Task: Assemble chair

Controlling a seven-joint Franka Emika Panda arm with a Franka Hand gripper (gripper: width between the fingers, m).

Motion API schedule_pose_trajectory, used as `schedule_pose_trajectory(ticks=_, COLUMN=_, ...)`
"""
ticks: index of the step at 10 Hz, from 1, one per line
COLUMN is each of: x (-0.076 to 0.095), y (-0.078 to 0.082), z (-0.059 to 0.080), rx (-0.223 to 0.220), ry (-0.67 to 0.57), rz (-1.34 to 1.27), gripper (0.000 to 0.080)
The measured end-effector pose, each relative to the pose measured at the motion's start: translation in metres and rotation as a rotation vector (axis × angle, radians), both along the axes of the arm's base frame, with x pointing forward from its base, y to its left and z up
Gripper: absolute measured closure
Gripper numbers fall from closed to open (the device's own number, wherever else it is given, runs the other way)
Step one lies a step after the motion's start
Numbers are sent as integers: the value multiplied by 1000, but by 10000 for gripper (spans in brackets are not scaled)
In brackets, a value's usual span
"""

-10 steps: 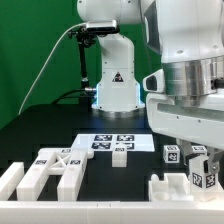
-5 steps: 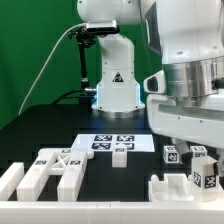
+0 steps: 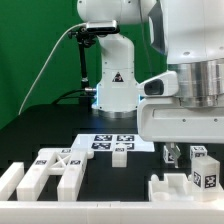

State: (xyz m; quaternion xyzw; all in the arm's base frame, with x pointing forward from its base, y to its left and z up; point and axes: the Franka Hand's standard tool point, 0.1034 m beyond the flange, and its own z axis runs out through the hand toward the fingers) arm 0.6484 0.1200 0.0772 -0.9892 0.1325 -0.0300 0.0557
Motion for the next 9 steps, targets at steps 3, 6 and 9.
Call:
schedule_pose_trajectory(ticks=3, x=1, y=6, z=-1, rx=-35, ry=-30, rz=207, gripper=150)
schedule_pose_trajectory(ticks=6, x=1, y=5, z=-1, rx=-28, ry=-21, rz=110, gripper=449)
schedule_pose_trajectory(ticks=9, x=2, y=2, z=-2, rx=3, ry=0, rz=-250, gripper=502)
